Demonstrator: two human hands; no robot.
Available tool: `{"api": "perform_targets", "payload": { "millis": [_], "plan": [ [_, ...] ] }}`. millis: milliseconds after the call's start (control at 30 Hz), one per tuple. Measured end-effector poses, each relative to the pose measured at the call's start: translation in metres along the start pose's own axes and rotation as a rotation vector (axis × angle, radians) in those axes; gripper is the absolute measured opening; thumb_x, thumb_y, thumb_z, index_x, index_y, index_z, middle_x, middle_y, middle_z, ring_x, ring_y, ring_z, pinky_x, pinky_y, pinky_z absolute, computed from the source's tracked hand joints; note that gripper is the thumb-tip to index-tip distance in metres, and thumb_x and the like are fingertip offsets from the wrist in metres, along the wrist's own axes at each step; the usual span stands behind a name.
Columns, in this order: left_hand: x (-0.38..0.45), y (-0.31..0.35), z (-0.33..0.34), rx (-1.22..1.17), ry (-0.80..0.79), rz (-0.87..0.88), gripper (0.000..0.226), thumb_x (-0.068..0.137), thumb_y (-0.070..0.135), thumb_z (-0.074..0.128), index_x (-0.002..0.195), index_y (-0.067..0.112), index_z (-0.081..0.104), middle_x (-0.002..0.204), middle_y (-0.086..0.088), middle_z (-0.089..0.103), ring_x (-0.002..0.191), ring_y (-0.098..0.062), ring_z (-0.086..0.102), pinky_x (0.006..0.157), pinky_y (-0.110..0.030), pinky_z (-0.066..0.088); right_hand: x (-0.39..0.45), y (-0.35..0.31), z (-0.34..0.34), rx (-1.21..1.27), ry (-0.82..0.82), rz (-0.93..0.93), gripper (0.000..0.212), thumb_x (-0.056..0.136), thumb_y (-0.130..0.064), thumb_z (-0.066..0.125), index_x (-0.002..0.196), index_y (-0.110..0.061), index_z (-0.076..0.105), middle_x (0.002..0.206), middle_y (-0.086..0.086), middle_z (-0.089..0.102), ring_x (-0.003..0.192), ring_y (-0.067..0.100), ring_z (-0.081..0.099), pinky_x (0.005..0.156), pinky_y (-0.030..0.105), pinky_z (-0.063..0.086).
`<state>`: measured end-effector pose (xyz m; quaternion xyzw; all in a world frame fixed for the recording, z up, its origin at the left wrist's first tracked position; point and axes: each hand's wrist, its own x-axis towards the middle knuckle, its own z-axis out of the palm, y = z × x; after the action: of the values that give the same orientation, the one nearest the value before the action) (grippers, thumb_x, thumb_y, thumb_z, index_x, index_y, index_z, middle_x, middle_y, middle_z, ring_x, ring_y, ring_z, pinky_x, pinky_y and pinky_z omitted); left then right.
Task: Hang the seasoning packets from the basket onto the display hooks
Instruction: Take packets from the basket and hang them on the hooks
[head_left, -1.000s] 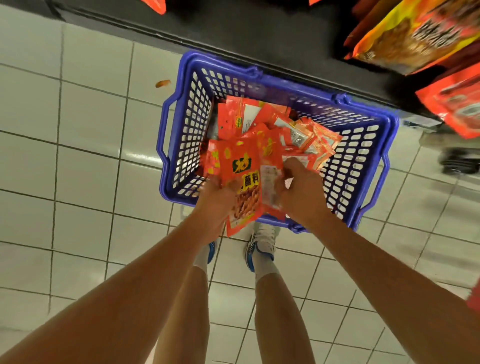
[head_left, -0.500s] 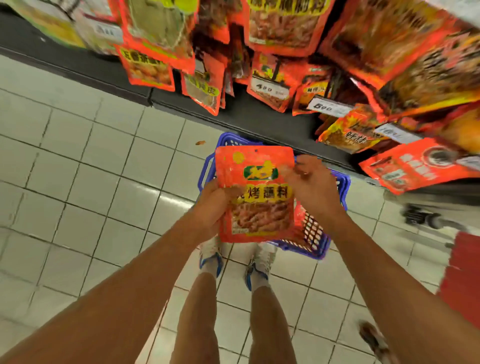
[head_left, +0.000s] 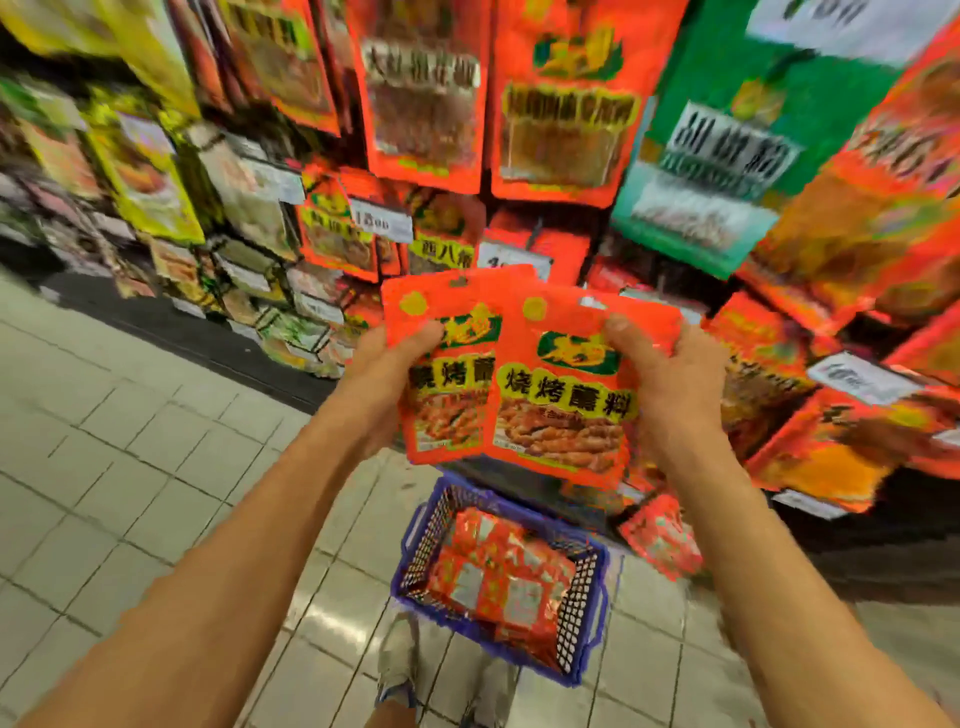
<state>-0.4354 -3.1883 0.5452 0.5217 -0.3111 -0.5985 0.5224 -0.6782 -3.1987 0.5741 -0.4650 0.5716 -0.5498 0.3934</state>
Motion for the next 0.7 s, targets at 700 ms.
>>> {"api": "perform_targets", "payload": {
  "millis": [700],
  "plan": [
    [0.024,0.305,0.065,-0.054,-0.18,0.595,0.018,0.09,0.034,0.072,0.095,0.018,0.077,0.098,-0.006,0.08,0.086,-0.02,0.077,0.071,-0.035,0.059,0.128,-0.321,0.057,0.049,0.192,-0.52,0.025,0.079,-0.041,0.074,0.071,-0.018,0.07,0.072,-0.006,0.071,0.067,0.011,0.061,0.073,0.045,0.055]
  ]
}}
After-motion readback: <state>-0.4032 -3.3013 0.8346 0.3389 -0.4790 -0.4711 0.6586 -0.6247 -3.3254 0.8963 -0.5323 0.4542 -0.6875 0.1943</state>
